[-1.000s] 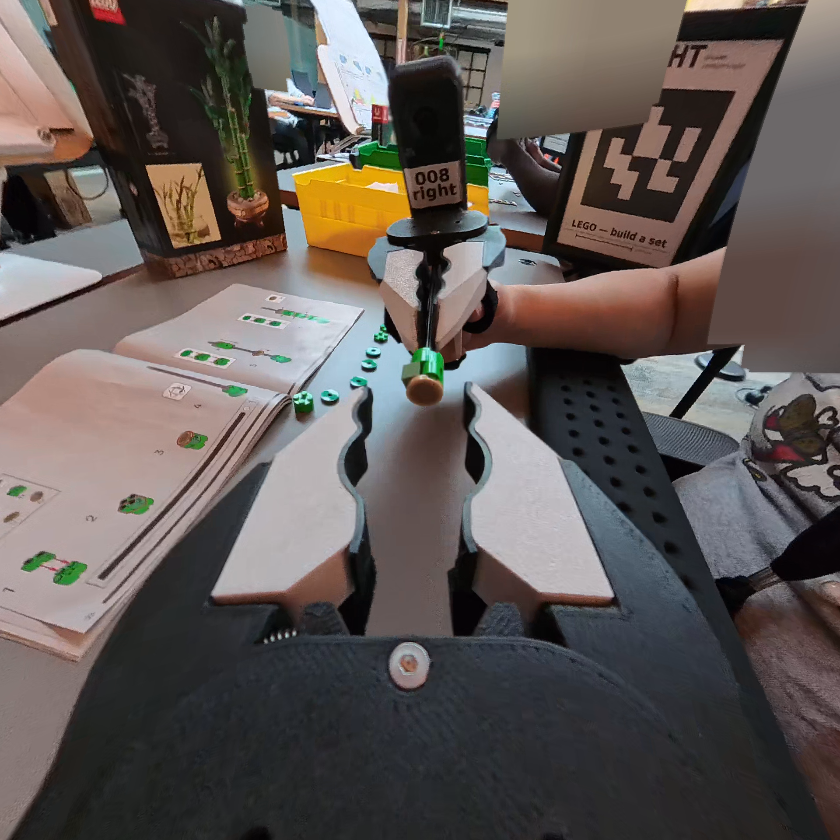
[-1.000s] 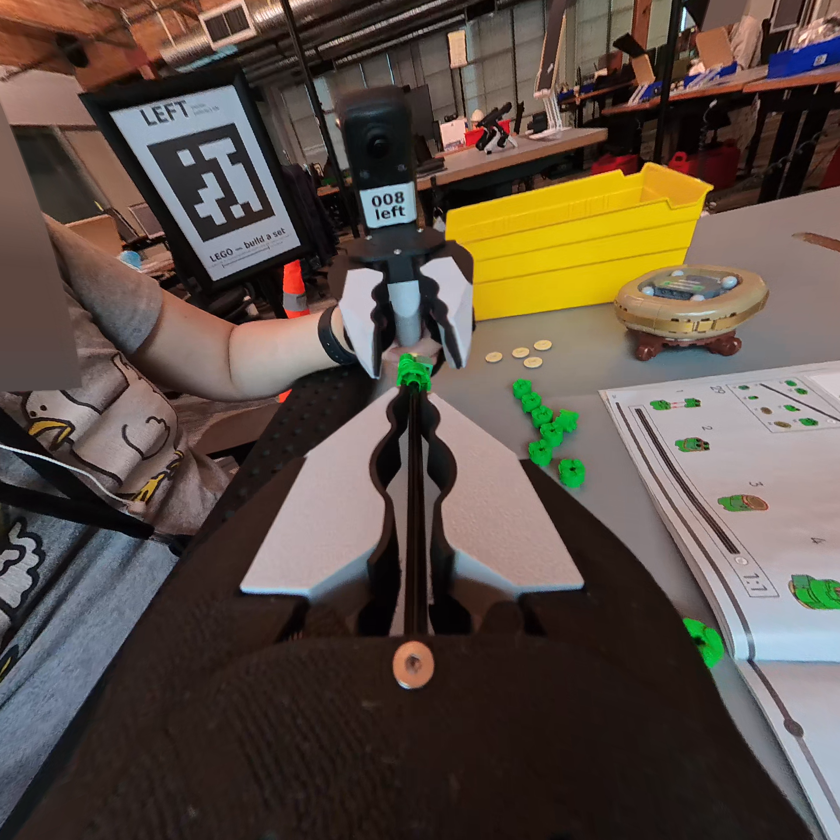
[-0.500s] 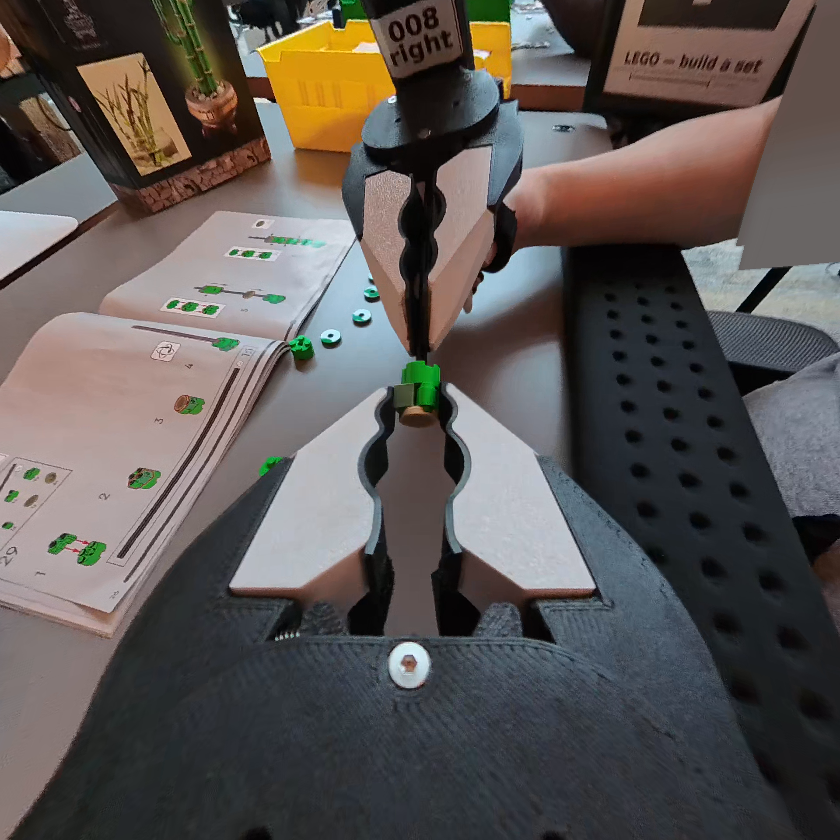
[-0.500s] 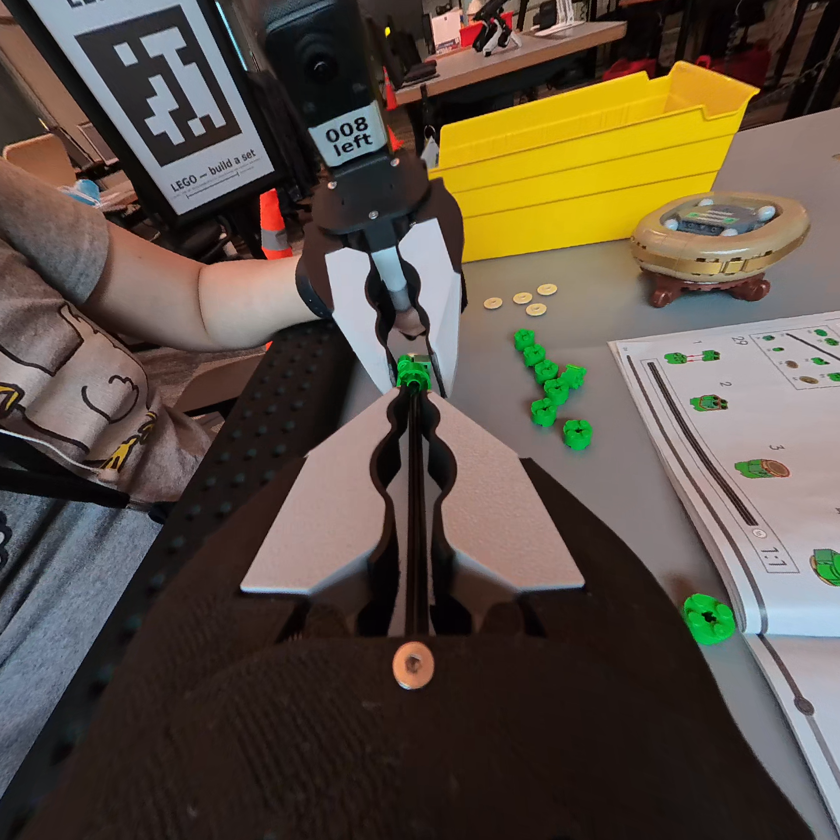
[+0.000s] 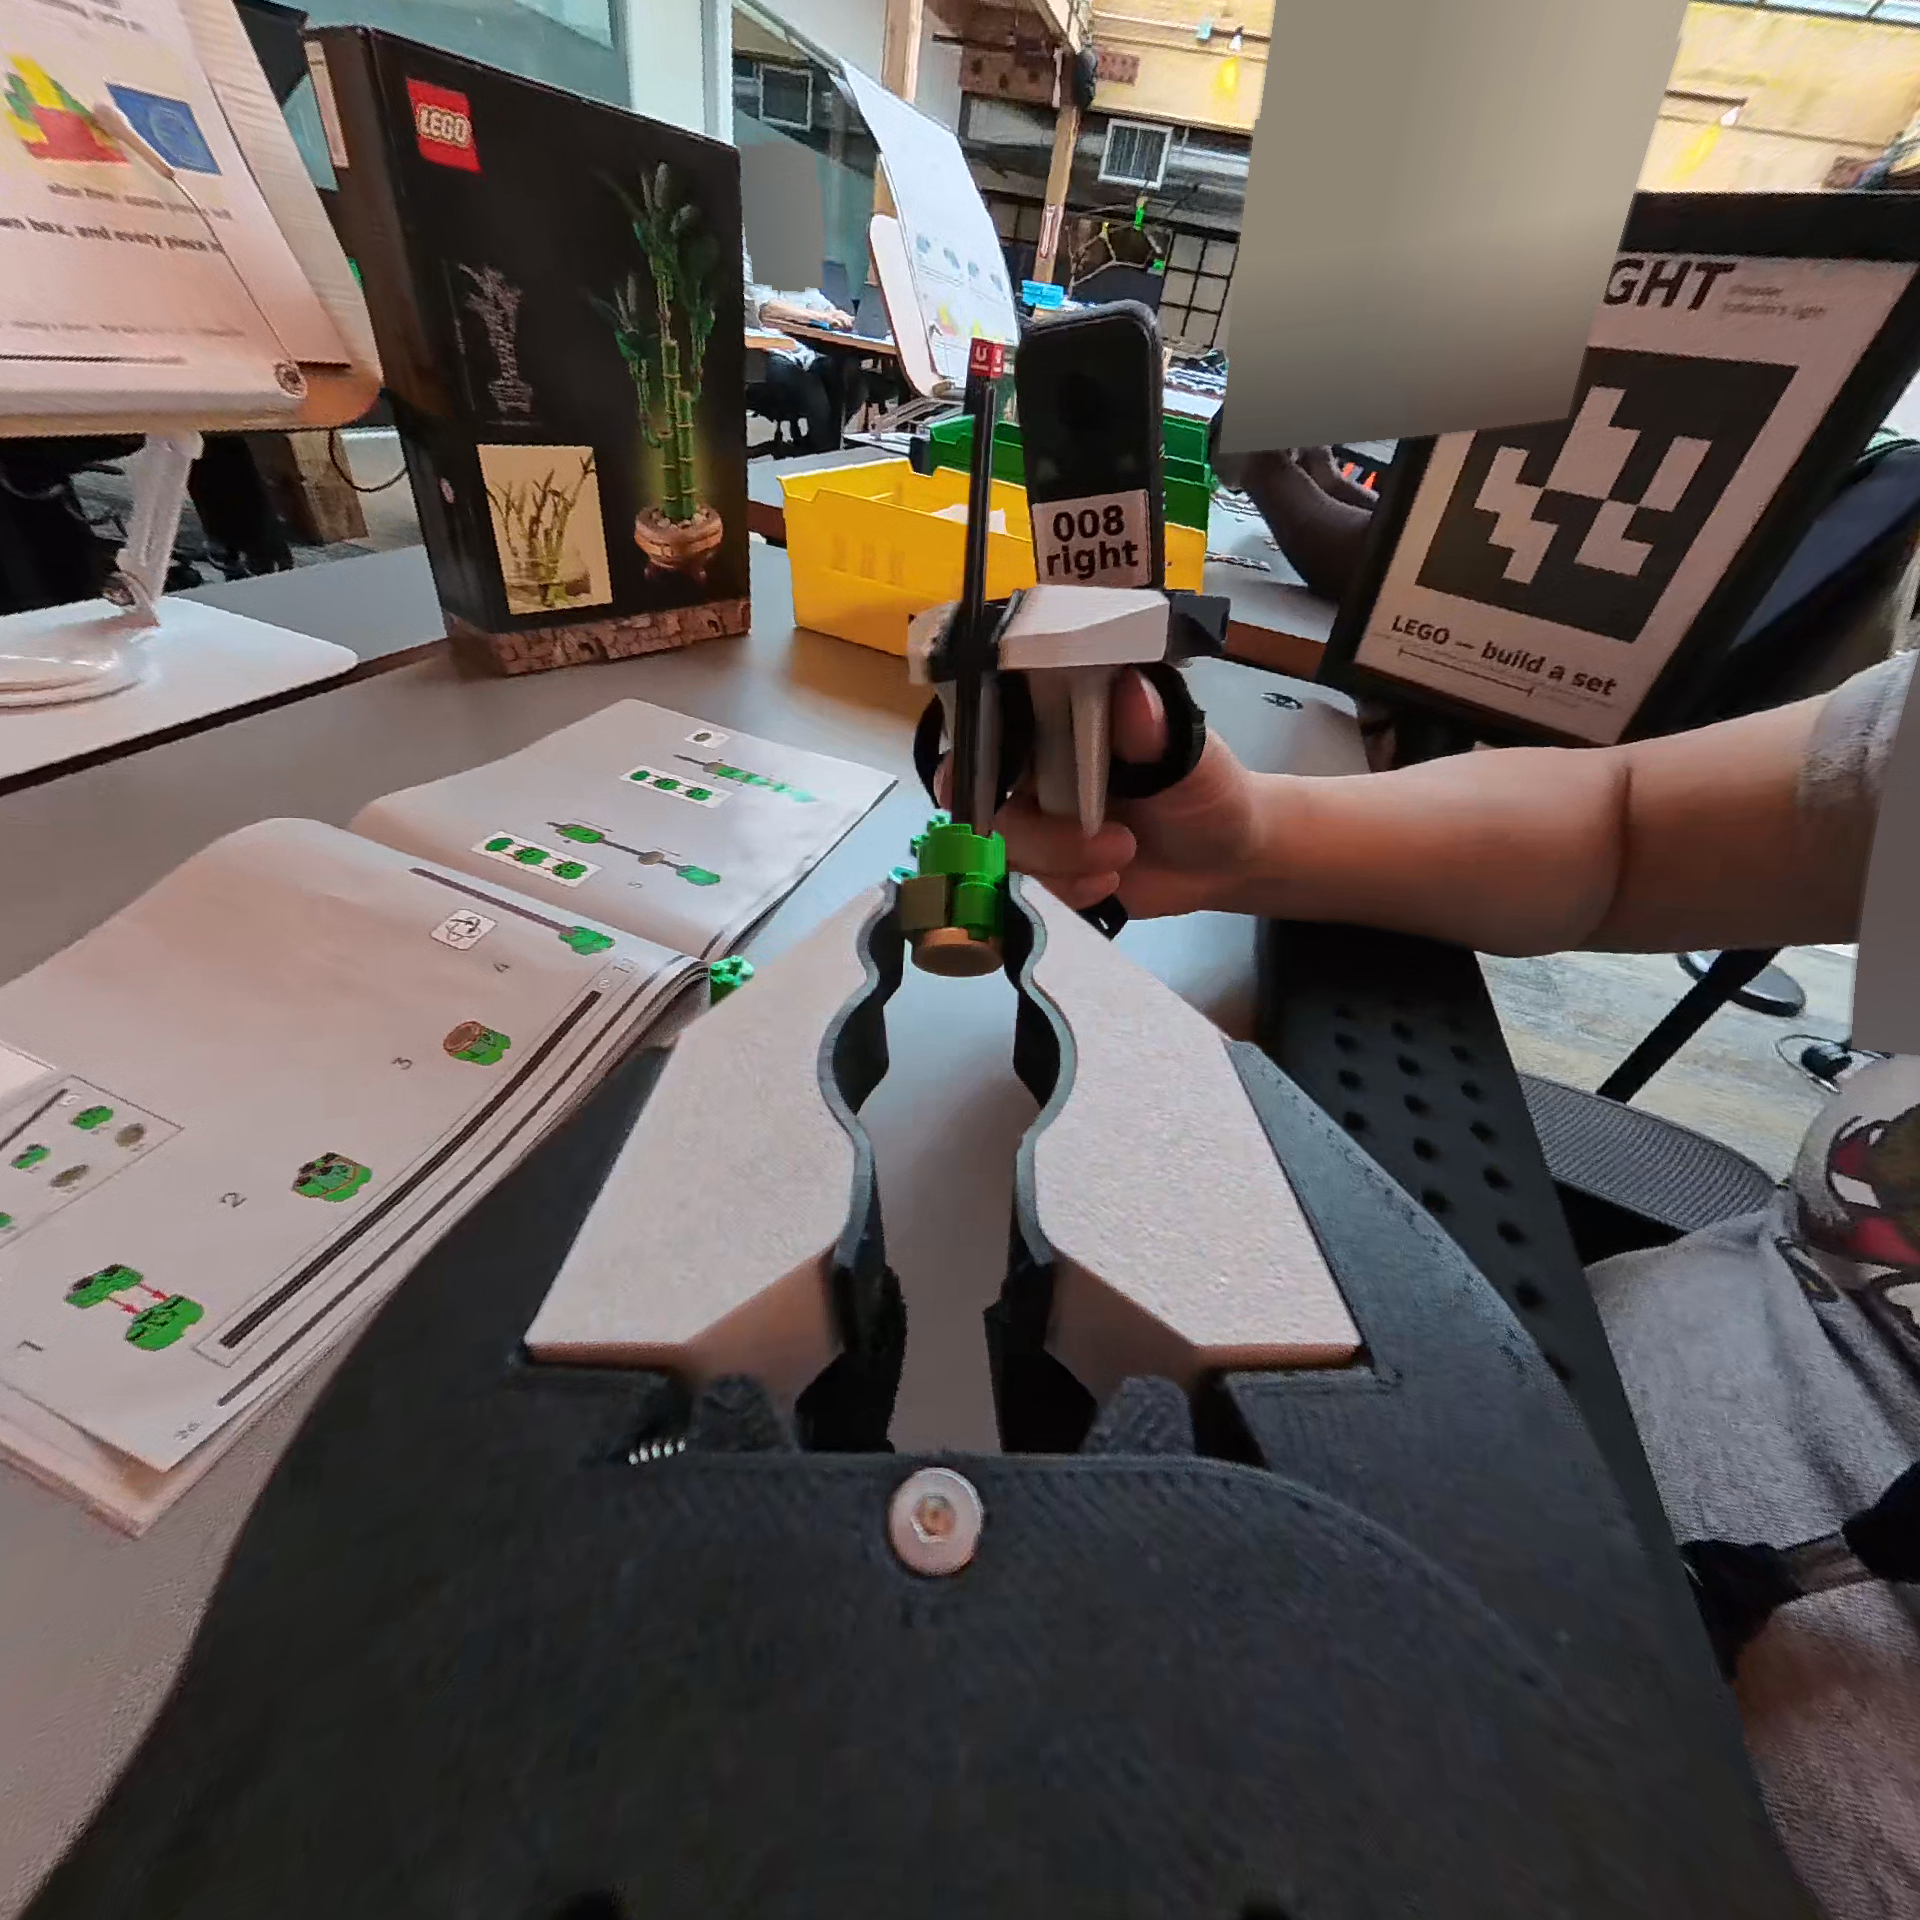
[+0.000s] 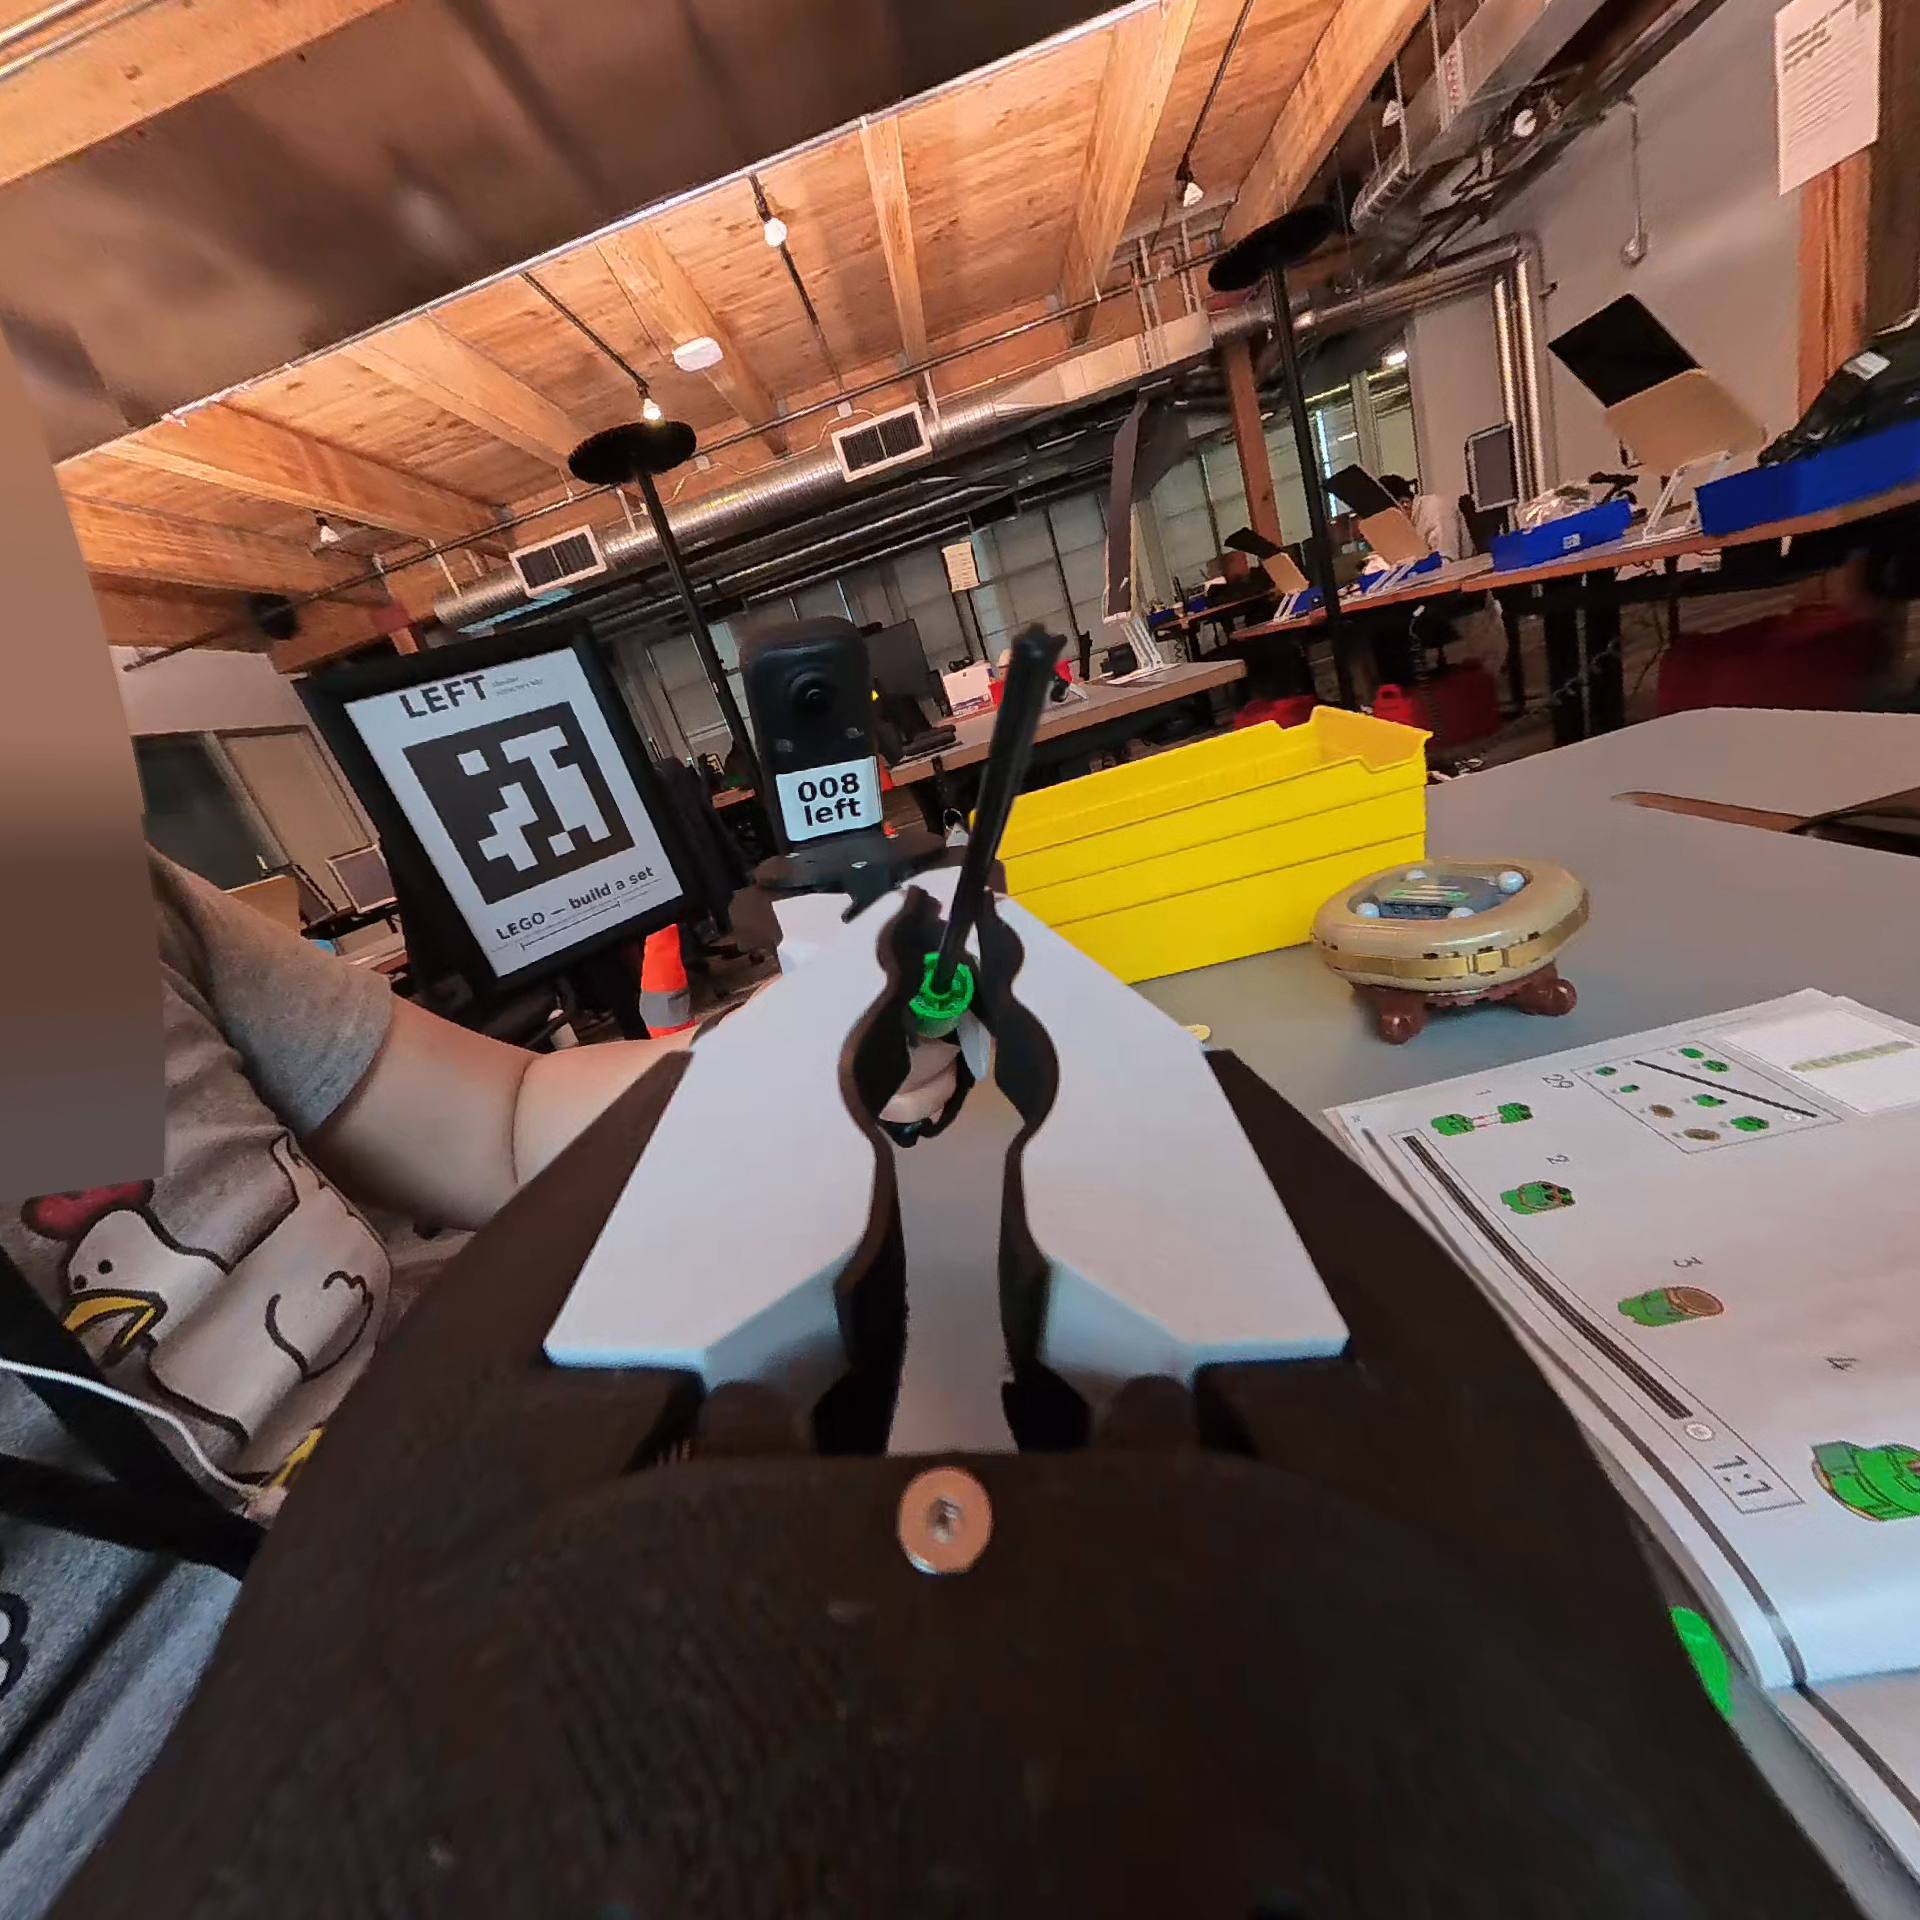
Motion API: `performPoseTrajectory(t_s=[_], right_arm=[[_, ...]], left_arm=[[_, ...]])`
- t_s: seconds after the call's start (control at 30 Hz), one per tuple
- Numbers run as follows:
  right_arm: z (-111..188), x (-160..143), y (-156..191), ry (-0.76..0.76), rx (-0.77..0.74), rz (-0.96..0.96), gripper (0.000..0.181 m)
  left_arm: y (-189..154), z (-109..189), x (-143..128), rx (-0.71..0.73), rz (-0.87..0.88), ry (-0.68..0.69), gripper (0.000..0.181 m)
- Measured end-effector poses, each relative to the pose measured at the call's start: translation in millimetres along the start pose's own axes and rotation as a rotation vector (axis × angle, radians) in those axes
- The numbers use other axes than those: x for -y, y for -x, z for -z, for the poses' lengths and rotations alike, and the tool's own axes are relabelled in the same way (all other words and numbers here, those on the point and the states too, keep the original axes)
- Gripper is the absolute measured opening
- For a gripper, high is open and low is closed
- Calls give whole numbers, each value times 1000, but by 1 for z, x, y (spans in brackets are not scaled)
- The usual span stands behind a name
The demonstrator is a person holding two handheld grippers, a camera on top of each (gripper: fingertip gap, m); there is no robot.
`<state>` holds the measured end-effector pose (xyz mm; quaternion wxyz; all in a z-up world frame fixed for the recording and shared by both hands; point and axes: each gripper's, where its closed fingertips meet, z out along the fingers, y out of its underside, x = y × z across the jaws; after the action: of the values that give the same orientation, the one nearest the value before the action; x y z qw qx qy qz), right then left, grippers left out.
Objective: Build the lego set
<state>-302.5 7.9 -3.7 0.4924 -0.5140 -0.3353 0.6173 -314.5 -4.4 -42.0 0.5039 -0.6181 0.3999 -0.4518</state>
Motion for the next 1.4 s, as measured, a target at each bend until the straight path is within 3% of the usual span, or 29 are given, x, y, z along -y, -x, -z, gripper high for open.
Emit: performPoseTrajectory(t_s=[0.53,0.57,0.7,1.2,1.4], right_arm=[[0,0,-10,-25,-34,-72,6],[0,-1,-13,-20,-56,-70,15],[0,-3,-7,4,-12,-73,2],[1,-9,-5,56,22,-109,2],[5,-19,-4,159,31,-27,4]], left_arm=[[2,-5,0,0,78,-23,16],[2,-4,1,3,79,-29,15],[3,-2,0,10,66,-22,15],[2,-2,-6,24,21,21,15],[-1,-1,-13,2,12,68,16]])
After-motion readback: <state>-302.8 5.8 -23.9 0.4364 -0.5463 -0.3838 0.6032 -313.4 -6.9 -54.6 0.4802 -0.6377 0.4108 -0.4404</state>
